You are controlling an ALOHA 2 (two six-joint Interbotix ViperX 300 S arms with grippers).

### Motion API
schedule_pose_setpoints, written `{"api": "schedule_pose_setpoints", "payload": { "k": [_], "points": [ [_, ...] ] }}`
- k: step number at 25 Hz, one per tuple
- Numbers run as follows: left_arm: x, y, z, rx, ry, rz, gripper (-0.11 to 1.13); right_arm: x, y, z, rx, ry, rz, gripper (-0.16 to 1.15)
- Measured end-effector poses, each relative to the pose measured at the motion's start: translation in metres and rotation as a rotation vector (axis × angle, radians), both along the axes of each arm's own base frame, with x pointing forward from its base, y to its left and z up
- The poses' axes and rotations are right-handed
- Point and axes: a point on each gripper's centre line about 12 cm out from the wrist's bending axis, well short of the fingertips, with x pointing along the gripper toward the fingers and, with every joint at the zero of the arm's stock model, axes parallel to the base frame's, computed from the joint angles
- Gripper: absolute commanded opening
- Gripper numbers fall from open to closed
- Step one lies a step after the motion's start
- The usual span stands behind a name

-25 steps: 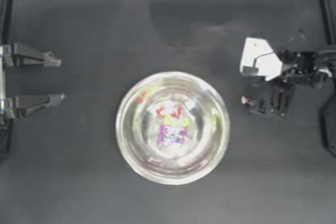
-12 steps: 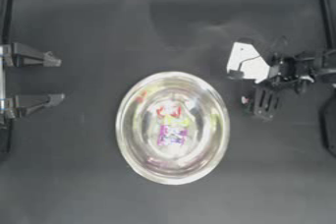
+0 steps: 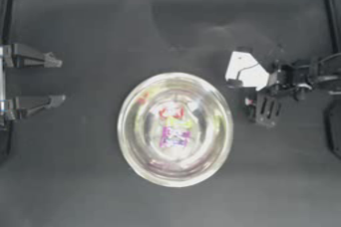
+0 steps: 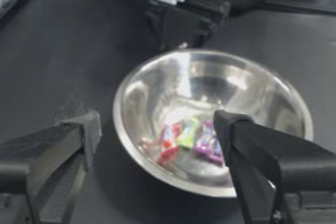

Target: Put candies in bowl

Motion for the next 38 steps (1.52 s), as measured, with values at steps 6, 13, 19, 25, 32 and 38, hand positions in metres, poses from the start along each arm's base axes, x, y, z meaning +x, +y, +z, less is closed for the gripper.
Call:
{"api": "schedule_pose_setpoints", "payload": {
  "k": [6,13,19,25,32,38],
  "points": [
    [0.000,0.000,-0.001,0.000,0.001,0.000,1.00,0.003,0.000,-0.004,0.005,0.015,0.002,0.67],
    [0.000,0.000,0.000,-0.002,0.001,0.000,1.00,0.003,0.001,-0.003,0.010,0.031,-0.002,0.34],
    [0.000,0.000,0.000,-0.001,0.000,0.002,1.00,0.010,-0.003,0.023,-0.024,-0.040,-0.009,0.34],
    [0.000,0.000,-0.001,-0.001,0.003,0.000,1.00,0.023,-0.009,0.074,-0.098,-0.144,0.016,0.34],
    [0.000,0.000,0.000,-0.002,0.001,0.002,1.00,0.058,0.001,0.123,-0.175,-0.276,0.115,0.34],
    [0.000,0.000,-0.001,-0.001,0.003,0.002,1.00,0.093,0.029,0.135,-0.177,-0.368,0.220,0.34]
  ]
}}
